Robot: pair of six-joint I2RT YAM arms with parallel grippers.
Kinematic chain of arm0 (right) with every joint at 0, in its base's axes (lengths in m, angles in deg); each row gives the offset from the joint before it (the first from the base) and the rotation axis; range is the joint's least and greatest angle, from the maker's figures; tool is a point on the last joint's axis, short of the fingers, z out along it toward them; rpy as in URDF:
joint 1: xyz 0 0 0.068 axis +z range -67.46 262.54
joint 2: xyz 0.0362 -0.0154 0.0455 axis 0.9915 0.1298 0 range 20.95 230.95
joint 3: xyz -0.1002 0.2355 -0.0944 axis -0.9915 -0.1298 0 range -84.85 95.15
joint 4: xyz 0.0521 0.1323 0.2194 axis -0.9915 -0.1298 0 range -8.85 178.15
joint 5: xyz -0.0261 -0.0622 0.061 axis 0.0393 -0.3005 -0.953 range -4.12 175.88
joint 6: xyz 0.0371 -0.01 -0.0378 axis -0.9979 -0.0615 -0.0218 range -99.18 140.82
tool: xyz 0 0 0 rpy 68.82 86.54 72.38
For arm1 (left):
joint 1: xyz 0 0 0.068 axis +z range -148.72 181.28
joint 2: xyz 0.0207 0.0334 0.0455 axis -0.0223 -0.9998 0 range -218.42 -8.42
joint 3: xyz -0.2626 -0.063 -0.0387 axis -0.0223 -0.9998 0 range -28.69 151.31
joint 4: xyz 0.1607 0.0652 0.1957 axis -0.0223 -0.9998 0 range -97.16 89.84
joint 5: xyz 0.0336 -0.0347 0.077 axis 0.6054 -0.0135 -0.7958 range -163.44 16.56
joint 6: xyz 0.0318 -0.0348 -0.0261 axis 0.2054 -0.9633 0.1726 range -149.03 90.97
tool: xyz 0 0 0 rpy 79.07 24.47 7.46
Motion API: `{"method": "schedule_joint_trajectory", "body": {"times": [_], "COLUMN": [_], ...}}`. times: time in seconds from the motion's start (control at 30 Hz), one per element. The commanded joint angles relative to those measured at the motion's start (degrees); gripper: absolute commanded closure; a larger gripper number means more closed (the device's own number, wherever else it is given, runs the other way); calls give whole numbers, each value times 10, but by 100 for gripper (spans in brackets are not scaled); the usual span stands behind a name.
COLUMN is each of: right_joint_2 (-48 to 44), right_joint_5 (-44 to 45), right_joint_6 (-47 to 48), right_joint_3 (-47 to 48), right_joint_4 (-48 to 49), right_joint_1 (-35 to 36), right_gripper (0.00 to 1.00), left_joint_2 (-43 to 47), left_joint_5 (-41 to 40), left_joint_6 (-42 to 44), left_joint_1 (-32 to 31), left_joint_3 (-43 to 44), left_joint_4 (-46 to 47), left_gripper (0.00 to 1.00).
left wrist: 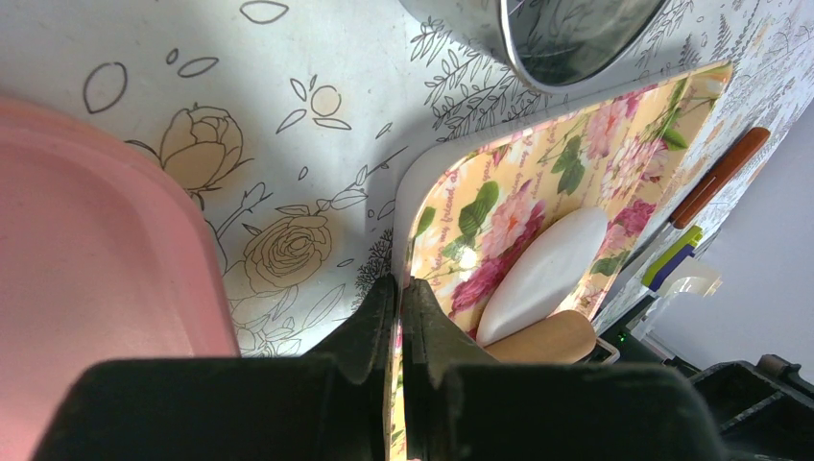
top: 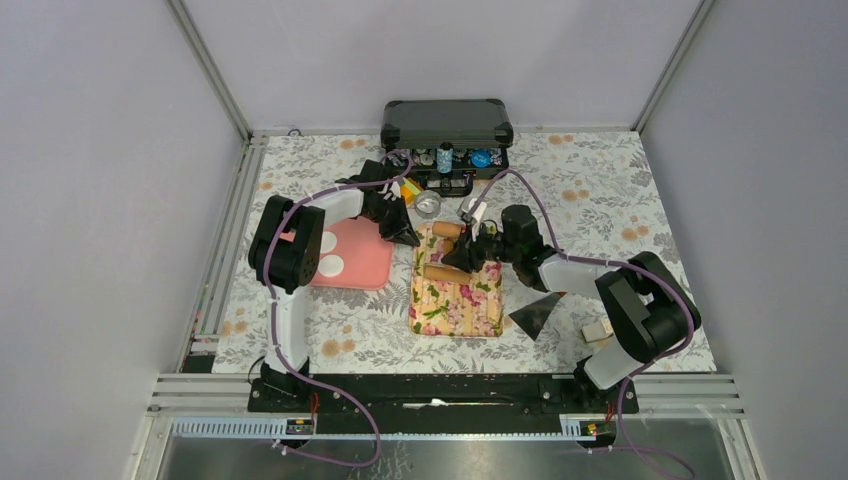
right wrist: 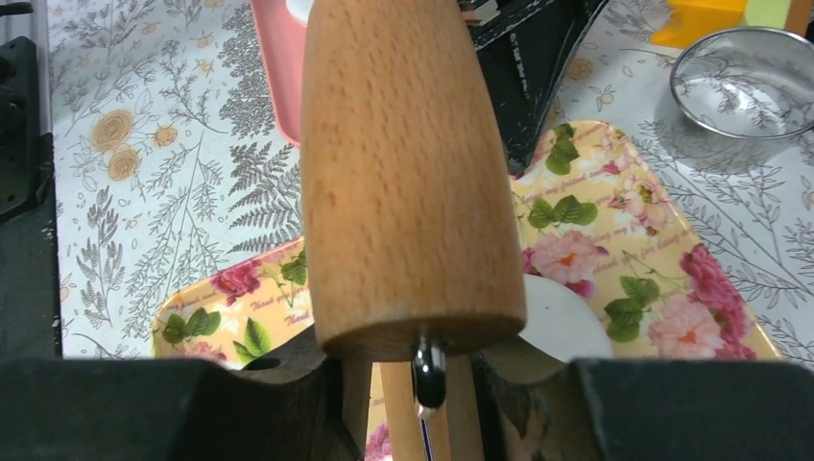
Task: Roll out the dumpling wrappers from the dough
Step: Flatten out the dough on the work surface.
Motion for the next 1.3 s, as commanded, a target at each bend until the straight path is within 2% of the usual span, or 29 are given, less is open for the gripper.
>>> {"method": "schedule_joint_trajectory", "body": {"times": [0.0, 0.17, 0.37, 0.53, 0.7, 0.83, 0.93, 1.13, 1.27], "right_joint_2": [16, -26, -81, -65, -8, 45, 70, 54, 49], "right_joint_5": [4, -6, -31, -5, 20, 11, 1, -2, -12], "right_joint_6": [2, -13, -105, -112, -92, -112, -137, -171, -178], "right_joint_3": [-32, -14, 31, 88, 98, 75, 29, -52, -71], "right_joint_4": [-119, -106, -33, -34, -34, -27, 18, 73, 67], "right_joint_1": [10, 9, -27, -67, -87, -92, -92, -92, -91], "right_gripper": [100, 100, 100, 100, 100, 100, 100, 100, 100], "left_joint_2": [24, 23, 18, 19, 22, 22, 21, 25, 25], "left_joint_5": [-42, -39, -32, -28, -24, -21, -18, -18, -18], "left_joint_6": [-8, 0, 7, 7, 7, 6, 4, 5, 5], "left_joint_1": [15, 15, 15, 14, 14, 14, 14, 14, 14], "left_joint_3": [-10, -11, -9, -9, -9, -7, -5, -7, -4], "left_joint_4": [0, 1, 2, 4, 5, 6, 5, 3, 2], "left_gripper": [100, 100, 100, 100, 100, 100, 100, 100, 100]}}
